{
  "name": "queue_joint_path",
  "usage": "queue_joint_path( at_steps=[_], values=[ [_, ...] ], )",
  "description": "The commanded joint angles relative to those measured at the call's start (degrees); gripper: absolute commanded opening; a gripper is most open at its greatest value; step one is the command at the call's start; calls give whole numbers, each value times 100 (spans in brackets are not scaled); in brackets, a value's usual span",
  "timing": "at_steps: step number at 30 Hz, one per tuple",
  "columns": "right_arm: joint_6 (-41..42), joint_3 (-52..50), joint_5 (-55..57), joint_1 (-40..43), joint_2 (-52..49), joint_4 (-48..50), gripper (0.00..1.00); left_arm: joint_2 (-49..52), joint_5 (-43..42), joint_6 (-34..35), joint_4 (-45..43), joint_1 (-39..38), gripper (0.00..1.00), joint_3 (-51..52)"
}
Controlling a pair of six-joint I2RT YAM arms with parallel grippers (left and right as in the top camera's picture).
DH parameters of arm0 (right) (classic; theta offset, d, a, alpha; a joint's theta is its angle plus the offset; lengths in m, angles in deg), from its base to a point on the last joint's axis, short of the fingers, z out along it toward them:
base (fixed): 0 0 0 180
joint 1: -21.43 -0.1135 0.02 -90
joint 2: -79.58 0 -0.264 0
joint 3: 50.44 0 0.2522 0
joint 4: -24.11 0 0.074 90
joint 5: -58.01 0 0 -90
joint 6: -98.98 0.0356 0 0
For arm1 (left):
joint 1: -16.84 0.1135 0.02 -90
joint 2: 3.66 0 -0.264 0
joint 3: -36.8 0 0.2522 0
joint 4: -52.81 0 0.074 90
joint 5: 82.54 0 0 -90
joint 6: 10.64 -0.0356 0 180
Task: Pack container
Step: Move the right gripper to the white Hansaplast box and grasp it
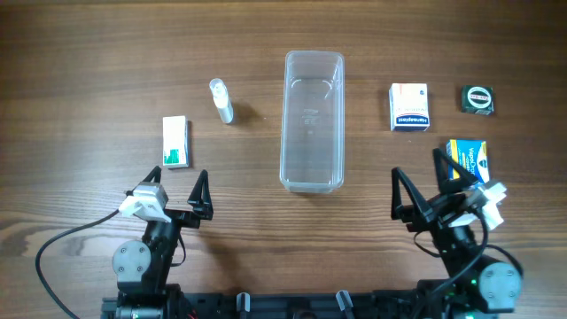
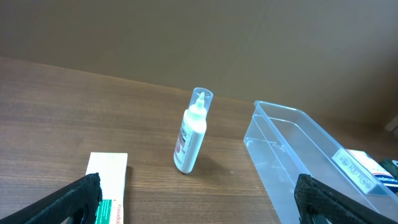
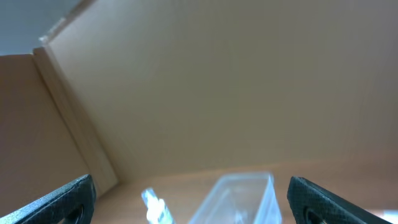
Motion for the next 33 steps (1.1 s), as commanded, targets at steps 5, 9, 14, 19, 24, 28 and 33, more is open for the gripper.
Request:
queue_joint_path(
  at_steps=[5, 9, 14, 19, 24, 28, 33],
  values=[
    [-1753, 2986, 708, -15, -3252, -2415, 100, -35, 55, -92, 42, 39, 100, 22],
    [-2197, 4994, 1294, -15, -5506, -4439, 100, -35, 55, -92, 42, 39, 100, 22],
    [-2483, 6660, 1523, -15, -8006, -6297, 100, -35, 52, -92, 42, 39, 100, 22],
    [-2544, 6712, 1534, -15, -9152, -6087, 100, -35, 55, -92, 42, 39, 100, 22],
    [-3027, 6712, 1532, 57, -9665, -5772, 100, -35, 55, -92, 42, 39, 100, 22],
    [-3056, 6878, 1547, 352, -9661, -5617, 100, -35, 55, -92, 42, 39, 100, 22],
    [-3491, 6883, 1532, 684, -9694, -5320, 100, -35, 55, -92, 42, 39, 100, 22]
  ],
)
